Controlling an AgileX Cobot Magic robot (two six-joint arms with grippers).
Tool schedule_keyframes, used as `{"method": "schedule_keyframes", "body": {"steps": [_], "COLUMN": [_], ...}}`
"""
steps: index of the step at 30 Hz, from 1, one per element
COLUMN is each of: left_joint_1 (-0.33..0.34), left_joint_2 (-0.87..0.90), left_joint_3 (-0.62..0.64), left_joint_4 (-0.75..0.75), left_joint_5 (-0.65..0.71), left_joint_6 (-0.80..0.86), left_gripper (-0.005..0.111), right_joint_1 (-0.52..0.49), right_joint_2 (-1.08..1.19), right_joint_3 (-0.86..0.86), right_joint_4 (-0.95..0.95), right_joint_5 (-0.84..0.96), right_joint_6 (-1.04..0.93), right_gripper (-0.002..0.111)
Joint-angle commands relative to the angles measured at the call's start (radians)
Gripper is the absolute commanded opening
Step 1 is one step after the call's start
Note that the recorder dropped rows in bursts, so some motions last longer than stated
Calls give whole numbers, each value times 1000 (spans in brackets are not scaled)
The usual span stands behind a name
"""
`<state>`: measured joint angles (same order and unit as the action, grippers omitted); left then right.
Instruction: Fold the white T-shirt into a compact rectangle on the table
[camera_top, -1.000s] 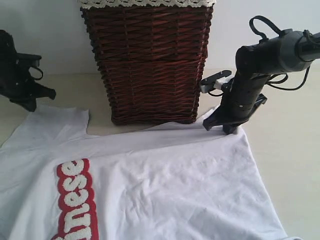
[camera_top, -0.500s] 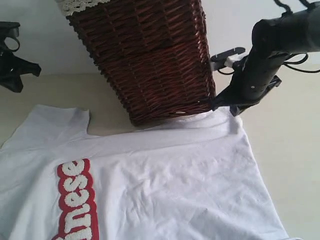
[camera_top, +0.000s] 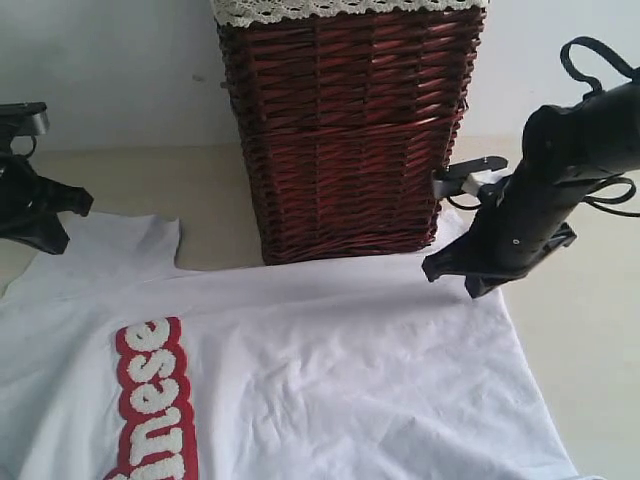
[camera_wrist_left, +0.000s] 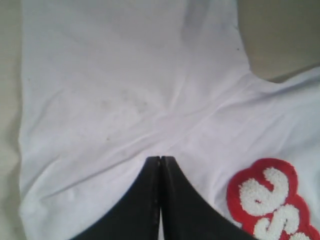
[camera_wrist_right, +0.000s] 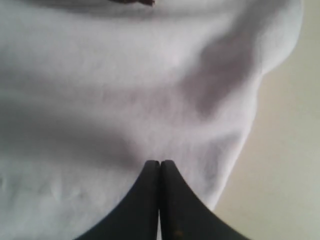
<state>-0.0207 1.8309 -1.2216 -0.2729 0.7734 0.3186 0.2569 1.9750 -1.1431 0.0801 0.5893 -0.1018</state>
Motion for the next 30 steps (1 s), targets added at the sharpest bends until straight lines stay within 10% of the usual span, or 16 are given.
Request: {"method": "schedule_keyframes", "body": {"steps": [1, 15, 30], "left_joint_1": [-3, -3, -1], "left_joint_2": [-36, -56, 249], "left_joint_3": [48, 261, 51], "left_joint_4": [-53, -47, 232], "left_joint_5": [-17, -35, -83], "left_joint_6": [45, 50, -189], "left_gripper": [0, 0, 0], "right_joint_1": [-3, -1, -1], "right_joint_2": [-48, -214, -218], "right_joint_3": [65, 251, 279], "right_joint_4": [0, 251, 737], "right_joint_5": [-23, 33, -19], "right_joint_6": [3, -169, -643], "right_gripper": [0, 0, 0]}}
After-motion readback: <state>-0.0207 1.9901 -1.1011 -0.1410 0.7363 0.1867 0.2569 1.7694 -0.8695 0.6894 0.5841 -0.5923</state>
